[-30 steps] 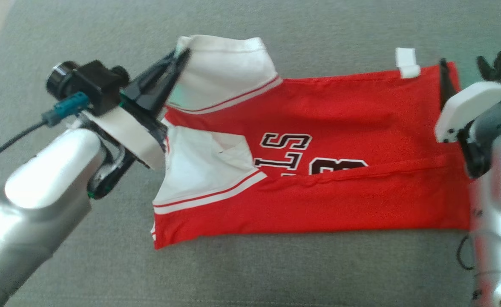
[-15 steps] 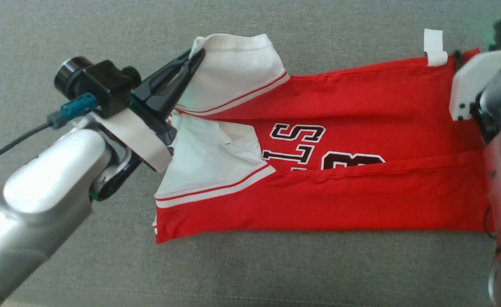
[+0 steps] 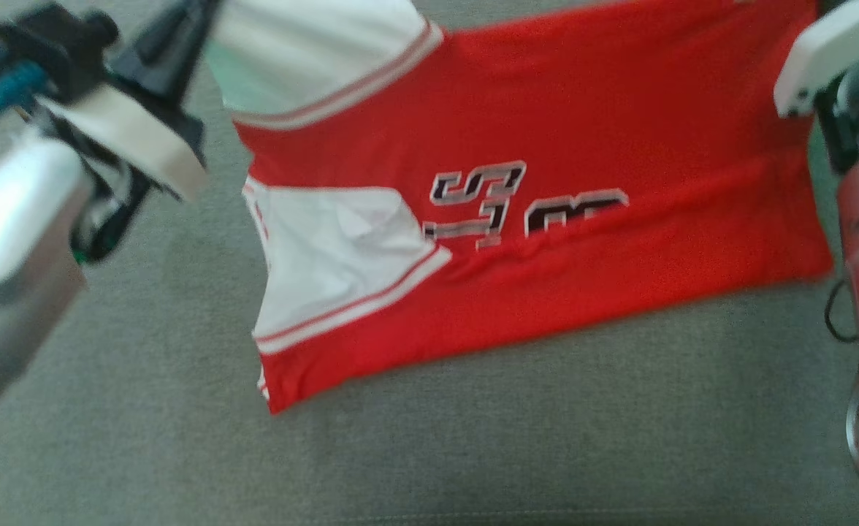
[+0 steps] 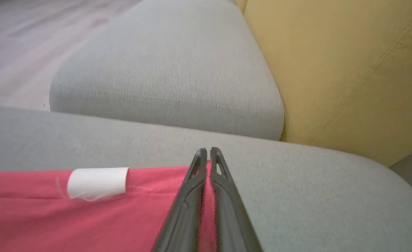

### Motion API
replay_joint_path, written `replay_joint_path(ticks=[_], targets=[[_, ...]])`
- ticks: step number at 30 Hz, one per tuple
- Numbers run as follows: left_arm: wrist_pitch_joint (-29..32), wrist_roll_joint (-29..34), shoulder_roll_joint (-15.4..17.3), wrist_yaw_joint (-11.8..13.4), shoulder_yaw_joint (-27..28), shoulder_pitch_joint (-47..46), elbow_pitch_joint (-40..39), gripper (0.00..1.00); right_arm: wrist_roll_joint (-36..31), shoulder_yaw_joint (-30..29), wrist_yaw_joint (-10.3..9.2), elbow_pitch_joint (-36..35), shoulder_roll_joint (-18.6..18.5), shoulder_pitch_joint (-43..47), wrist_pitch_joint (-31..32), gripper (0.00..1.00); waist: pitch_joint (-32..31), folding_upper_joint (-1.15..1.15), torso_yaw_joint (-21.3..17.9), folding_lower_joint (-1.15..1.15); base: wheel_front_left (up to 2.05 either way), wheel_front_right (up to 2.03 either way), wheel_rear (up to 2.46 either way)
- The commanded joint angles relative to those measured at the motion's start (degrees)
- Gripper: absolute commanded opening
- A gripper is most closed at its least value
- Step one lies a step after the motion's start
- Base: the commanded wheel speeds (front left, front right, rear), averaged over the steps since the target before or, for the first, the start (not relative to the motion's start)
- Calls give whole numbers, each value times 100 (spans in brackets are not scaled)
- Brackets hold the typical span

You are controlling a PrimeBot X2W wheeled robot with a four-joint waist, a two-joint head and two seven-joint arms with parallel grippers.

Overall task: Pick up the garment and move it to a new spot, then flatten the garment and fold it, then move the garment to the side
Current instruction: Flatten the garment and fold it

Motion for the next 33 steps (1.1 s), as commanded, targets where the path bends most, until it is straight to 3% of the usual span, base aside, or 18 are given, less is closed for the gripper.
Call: replay_joint_path(ticks=[1,8,16,24,33], targets=[[-66,130,224,-29,332,-465,109,0,155,125,-11,-93,119,-277,-188,0,25,0,-113,0,0,0,0],[-446,570,109,-186,385,-1350,1173,0,648,465,-11,167,320,-865,-837,0,202,0,-420,0,0,0,0],[-686,817,-301,-244,648,-1828,1979,0,1011,689,-11,507,403,-1175,-1262,0,264,0,-474,0,0,0,0],[-695,1074,-523,-430,699,-1306,1925,0,1517,1038,-11,953,224,-991,-1373,0,73,0,-286,0,0,0,0],[-695,842,-439,-485,390,-304,1651,0,2420,1877,-11,1049,-95,-367,-1134,0,-395,0,-62,0,0,0,0]])
